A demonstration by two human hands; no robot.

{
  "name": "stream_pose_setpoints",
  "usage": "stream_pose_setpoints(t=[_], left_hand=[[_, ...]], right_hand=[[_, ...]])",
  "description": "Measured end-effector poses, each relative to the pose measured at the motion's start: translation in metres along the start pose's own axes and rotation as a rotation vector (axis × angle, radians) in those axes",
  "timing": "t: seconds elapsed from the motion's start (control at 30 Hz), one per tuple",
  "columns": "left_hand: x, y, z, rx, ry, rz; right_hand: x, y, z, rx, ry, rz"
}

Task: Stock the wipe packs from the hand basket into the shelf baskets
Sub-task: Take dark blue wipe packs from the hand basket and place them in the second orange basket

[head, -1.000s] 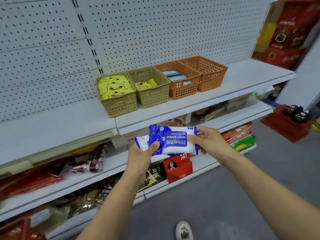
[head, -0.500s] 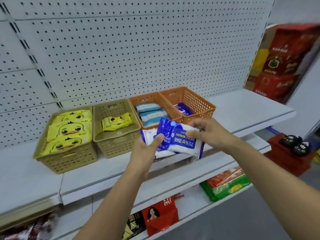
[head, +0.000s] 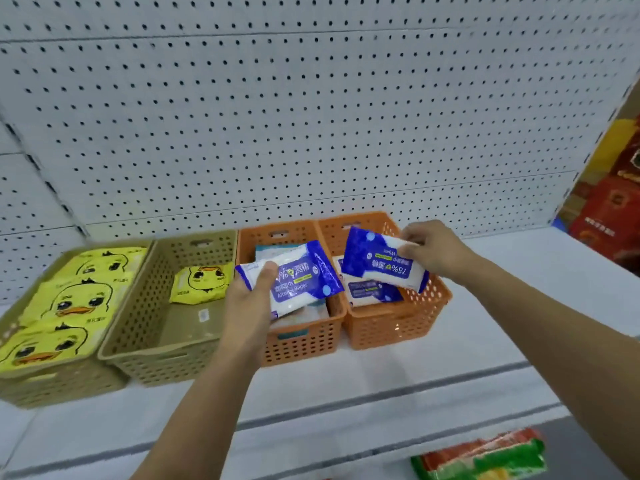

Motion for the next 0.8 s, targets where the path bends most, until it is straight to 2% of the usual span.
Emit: stream_pose_setpoints(t=[0.1,0.23,0.3,0.43,0.57,0.63,0.7,0.77,0.8], left_hand=[[-0.019,0.013,-0.003,0.004,-0.027,0.091],[-0.031,0.024,-0.01,0.059,-0.035,0.188],[-0.034,0.027,-0.014,0.077,-0.05,0.214],[-0.038,0.035,-0.019,0.175,-0.097,0.205],[-0.053,0.04,-0.023,0.179,-0.166,0.145],[-0.06,0.042,-0.026,0.129,-0.188,0.123],[-0.065,0.046,-0.027,0.086,-0.198,0.103],[-0.071,0.051,-0.028,0.071,-0.205,0.083],[-0.075,0.053,-0.027,0.069,-0.207,0.073]], right_hand=[[-0.039,0.008,0.012,0.278,0.019,-0.28],[-0.068,0.033,0.026,0.48,0.065,-0.663],[-0.074,0.044,0.032,0.548,0.077,-0.774],[-0.076,0.06,0.044,0.646,0.094,-0.804],[-0.071,0.067,0.051,0.753,0.027,-0.623],[-0.072,0.058,0.045,0.625,-0.039,-0.433],[-0.071,0.042,0.03,0.16,-0.037,-0.296],[-0.065,0.029,0.013,-0.317,0.009,-0.338],[-0.063,0.025,0.007,-0.443,0.031,-0.404]])
Point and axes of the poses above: each hand's wrist, its own x-axis away from the middle knuckle, its own y-axis out of the palm, z = x × y, the point moved 1 cm from there along -x, towards the middle knuckle, and after that the axes turned 14 degrees about -z, right-handed, at the moved point
